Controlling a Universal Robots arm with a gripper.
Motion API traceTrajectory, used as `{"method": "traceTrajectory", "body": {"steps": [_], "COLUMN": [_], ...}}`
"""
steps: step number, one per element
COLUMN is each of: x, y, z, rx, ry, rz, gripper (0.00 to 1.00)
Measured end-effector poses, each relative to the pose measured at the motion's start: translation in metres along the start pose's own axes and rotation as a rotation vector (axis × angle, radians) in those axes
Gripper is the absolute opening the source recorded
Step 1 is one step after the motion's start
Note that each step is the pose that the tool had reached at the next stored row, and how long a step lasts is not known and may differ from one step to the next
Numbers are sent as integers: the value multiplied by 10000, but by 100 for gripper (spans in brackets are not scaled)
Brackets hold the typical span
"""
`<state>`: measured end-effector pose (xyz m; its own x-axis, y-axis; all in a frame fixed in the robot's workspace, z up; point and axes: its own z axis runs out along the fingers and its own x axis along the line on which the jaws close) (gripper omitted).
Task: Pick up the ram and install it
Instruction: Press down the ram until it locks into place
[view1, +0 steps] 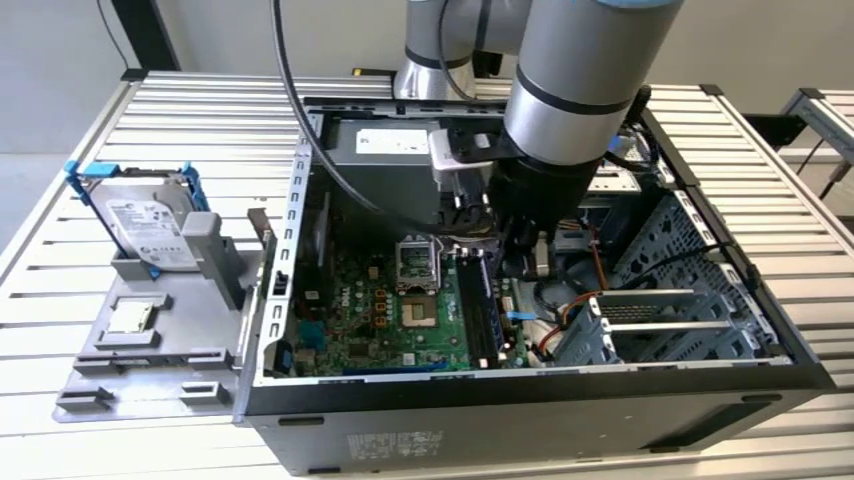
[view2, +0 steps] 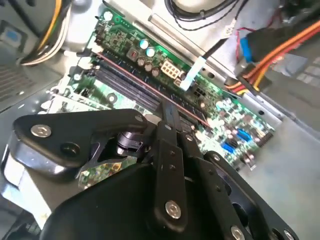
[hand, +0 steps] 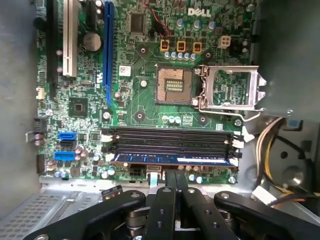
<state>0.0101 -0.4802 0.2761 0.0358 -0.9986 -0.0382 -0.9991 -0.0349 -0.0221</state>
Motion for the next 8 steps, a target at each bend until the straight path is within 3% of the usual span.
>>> {"method": "traceTrajectory", "body": {"steps": [8], "x": [0], "y": [0], "z": [-11], "rx": [-1], "ry": [2], "rz": [0], "gripper": [0]}}
